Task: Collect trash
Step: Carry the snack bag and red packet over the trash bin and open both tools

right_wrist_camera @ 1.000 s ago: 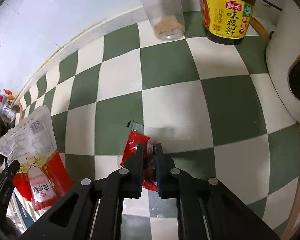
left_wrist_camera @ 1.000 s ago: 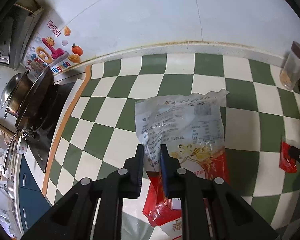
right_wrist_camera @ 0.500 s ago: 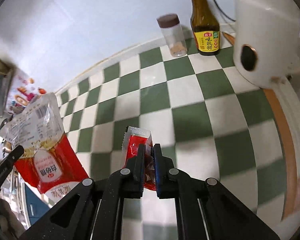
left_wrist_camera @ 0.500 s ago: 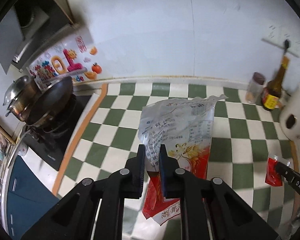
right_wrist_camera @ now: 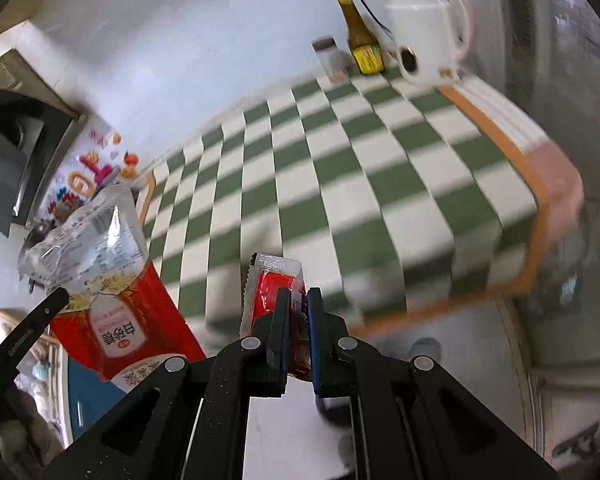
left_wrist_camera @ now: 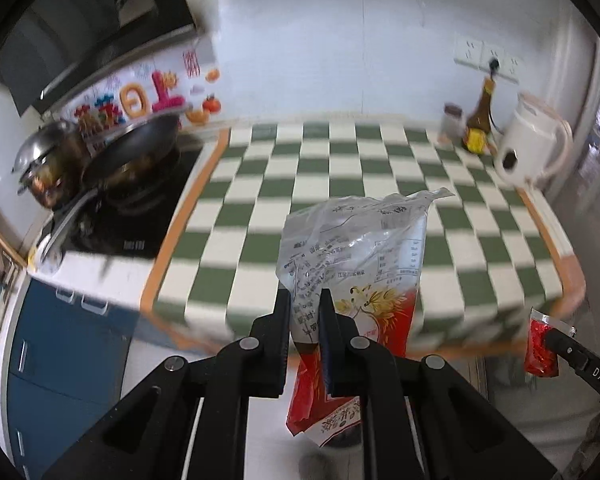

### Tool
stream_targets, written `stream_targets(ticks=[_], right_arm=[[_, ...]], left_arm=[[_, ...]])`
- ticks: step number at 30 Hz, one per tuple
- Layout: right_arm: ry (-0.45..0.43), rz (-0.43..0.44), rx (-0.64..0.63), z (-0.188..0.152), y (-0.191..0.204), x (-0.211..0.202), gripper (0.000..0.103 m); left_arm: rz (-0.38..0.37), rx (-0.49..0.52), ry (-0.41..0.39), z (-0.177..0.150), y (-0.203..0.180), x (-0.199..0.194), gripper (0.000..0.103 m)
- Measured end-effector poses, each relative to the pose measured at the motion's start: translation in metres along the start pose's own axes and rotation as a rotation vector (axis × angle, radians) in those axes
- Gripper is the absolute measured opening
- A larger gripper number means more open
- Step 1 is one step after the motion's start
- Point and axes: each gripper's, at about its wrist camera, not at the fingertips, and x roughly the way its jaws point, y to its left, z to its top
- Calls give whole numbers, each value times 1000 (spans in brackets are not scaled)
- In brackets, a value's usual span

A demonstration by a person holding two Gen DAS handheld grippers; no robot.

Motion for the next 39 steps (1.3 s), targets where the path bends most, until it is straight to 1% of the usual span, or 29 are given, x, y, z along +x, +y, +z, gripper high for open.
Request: stream_targets(ticks=[2, 4, 6, 9, 10, 11, 12, 15, 16, 17, 19, 20, 22, 24, 25, 26, 27, 28, 29, 30, 31, 32, 33, 34, 36, 37, 38, 39], right_arm=[[32, -10, 2, -31, -5, -9, 8], [74, -21, 6, -61, -12, -11, 8], [110, -36, 8, -82, -20, -5, 8], [185, -60, 23, -111, -38, 18, 8], [220, -70, 26, -122, -46, 32, 8], [246, -83, 22, -132, -53, 44, 8], [259, -96, 15, -138, -58, 56, 8], [327, -138, -1, -166, -83, 109, 8], [342, -145, 1, -172, -92, 125, 8], [359, -158, -3, -184, -104, 151, 8], [374, -174, -3, -200, -122, 187, 8], [385, -179, 5, -210, -134, 212, 8], [417, -178, 26, -231, -157, 266, 8], [450, -168, 46, -249, -175, 315, 8], [463, -169, 42, -260, -182, 343, 8], [474, -168, 37, -268, -188, 363, 8], [489, -155, 37, -278, -193, 386, 8], [508, -149, 33, -289, -199, 413, 8], [522, -151, 22, -298, -202, 435, 8], [542, -140, 18, -306, -206, 455, 8], [558, -132, 19, -313, -209, 466, 8], [576, -137, 18, -321, -214, 485, 8], [591, -134, 11, -327, -216, 497, 9], [618, -123, 5, -333, -218, 510, 9], [638, -132, -10, -340, -222, 524, 10], [652, -136, -21, -342, -223, 529, 10], [658, -145, -25, -342, -226, 530, 13], [661, -147, -21, -341, -228, 529, 23]], left_arm=[[-6, 9, 37, -23, 3, 0, 10], [5, 19, 75, -47, 5, 7, 10], [18, 11, 139, -72, 7, 21, 10], [41, -10, 253, -107, 5, 63, 10], [47, -18, 299, -122, 3, 85, 10], [50, -27, 327, -134, 1, 101, 10], [55, -38, 361, -147, -1, 122, 10], [49, -82, 466, -189, -8, 193, 10], [49, -88, 496, -205, -12, 221, 10], [54, -98, 518, -217, -14, 242, 10], [45, -130, 570, -248, -20, 299, 11], [51, -144, 599, -266, -24, 331, 11], [28, -174, 658, -298, -33, 390, 12], [17, -182, 694, -323, -41, 434, 13], [0, -175, 722, -337, -47, 460, 16], [-1, -166, 741, -349, -53, 482, 19], [-8, -158, 753, -357, -56, 495, 25], [-30, -144, 780, -369, -63, 516, 25], [-51, -144, 802, -377, -66, 528, 25], [-62, -146, 813, -382, -68, 535, 25], [-73, -132, 816, -389, -71, 543, 26], [-63, -115, 814, -391, -70, 546, 31], [-54, -105, 807, -392, -70, 547, 47], [-48, -101, 791, -392, -69, 546, 75], [-21, -90, 760, -392, -64, 538, 98], [-9, -89, 753, -392, -59, 534, 98], [6, -91, 754, -391, -55, 528, 98], [16, -98, 753, -393, -47, 524, 98]])
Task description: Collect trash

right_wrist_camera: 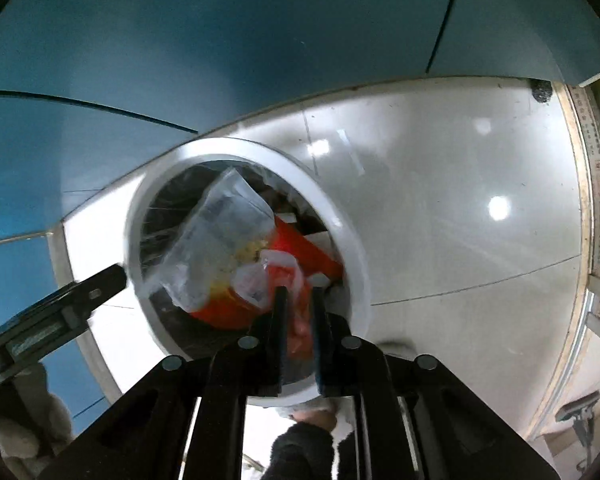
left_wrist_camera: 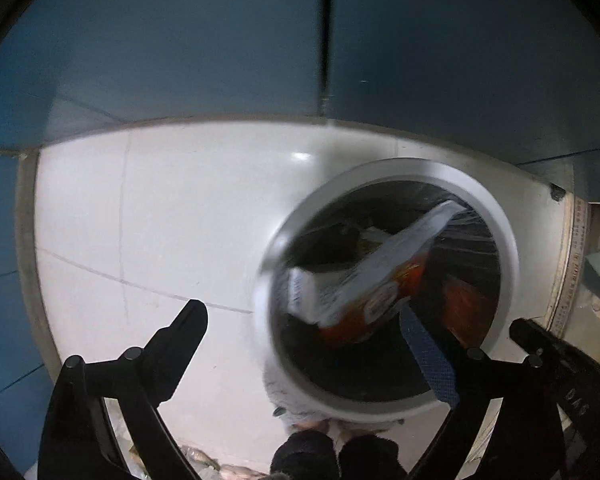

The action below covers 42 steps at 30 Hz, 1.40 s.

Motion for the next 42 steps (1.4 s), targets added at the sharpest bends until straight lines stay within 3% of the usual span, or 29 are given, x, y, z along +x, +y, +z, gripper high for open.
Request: stream_targets(ticks=[1, 3, 5, 6, 8, 14, 22, 26, 32, 42], right_arm=[[2, 4, 1, 1, -1, -2, 30], [-5, -1, -4, -2, 0, -12, 62], [-24, -40, -35, -4, 7, -26, 73], [-34, -63, -51, -2, 10, -32, 86], [-55, -128, -87, -11, 17, -53, 103], [-99, -194, -153, -37, 39, -126, 103], [-206, -214, -219, -96, 69, -280, 103], [-257, -196, -227, -127, 82, -364, 103], [-331, -158, -230, -190, 100, -488, 103], [-404, -5, -204, -301, 132, -629, 103]], left_arm=[[5, -14, -12, -5, 5, -9, 98], [17, -28, -31, -11, 10, -23, 99], [12, -45, -63, -19, 15, -44, 99], [21, -52, -76, -25, 18, -55, 98], [46, -52, -100, -33, 16, -78, 99], [29, -76, -150, -70, 22, -153, 98], [-27, -46, -241, -122, 16, -281, 98], [-48, -10, -287, -153, 14, -348, 99], [-142, 7, -326, -199, 25, -437, 99], [-311, 112, -448, -271, 55, -576, 99]])
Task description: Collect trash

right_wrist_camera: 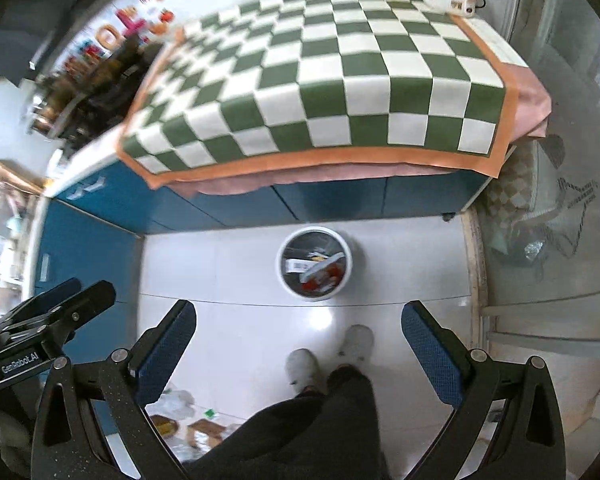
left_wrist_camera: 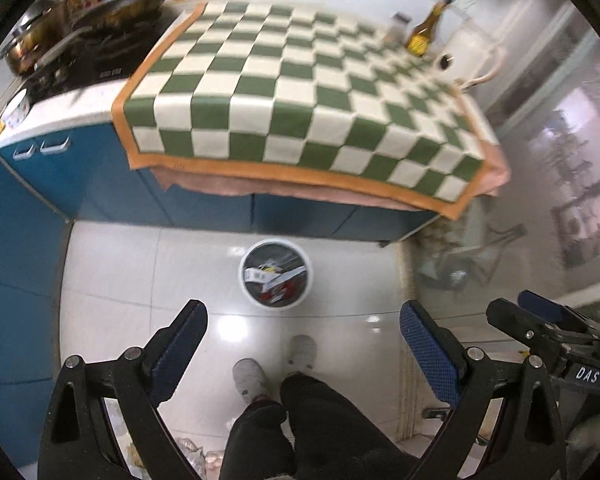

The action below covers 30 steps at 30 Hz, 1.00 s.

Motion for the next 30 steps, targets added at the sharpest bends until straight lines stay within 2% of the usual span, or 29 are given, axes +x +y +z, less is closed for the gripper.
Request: stream_targets(ticks=[6, 12, 23, 30], right_arm=[[-56, 78, 3, -24, 20, -80, 103], [-65, 137, -23, -37, 32, -124, 103], [-53, 189, -95, -30, 32, -150, 103], [-36, 199, -96, -24, 26, -140, 103]], left_arm=[[-107, 24, -38, -12, -9, -67, 99], [-171, 18, -75, -20, -21, -106, 103], [-171, -8, -129, -21, -35, -128, 103], [-156, -2, -102, -23, -39, -122, 103]])
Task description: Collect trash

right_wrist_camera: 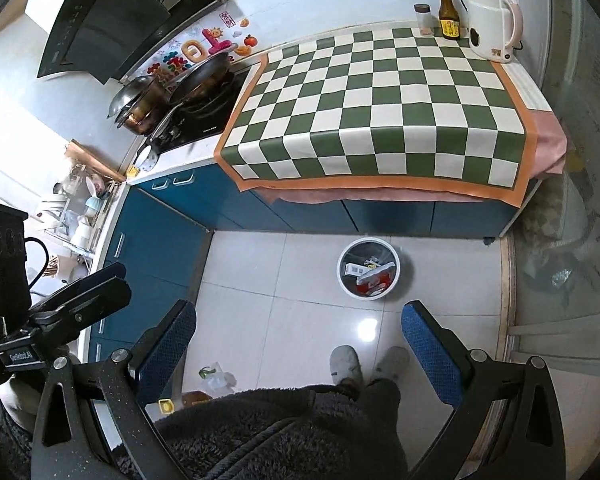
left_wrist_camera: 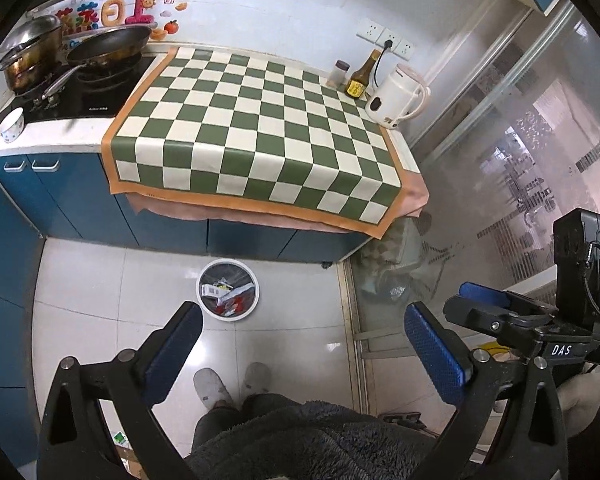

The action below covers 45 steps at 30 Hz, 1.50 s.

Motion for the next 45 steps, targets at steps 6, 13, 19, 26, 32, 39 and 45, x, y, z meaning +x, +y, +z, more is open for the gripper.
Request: stream_targets(ticks=[6, 13, 19, 26, 32, 39, 45], right_arm=[[15, 4, 8, -1, -5, 5, 103], [19, 1, 2, -3, -8, 6, 103], [15, -5, 2, -6, -1, 7, 103], [18, -6, -1, -8, 3, 6, 103], [17, -6, -1, -9, 4, 6, 103], [19, -10, -2, -10, 3, 5, 103], [19, -6, -3, -9, 1, 4, 103]], left_arm=[[5, 1, 15, -3, -4, 4, 103], [1, -1, 18, -5, -3, 4, 103], [2, -1, 16, -6, -3, 4, 103], [0, 1, 16, -6, -1, 4, 103], [-2, -2, 15, -7, 2, 5, 103], [-3, -1, 17, -6, -1, 6, 103], [-5, -2, 19, -3, -5, 7, 103]])
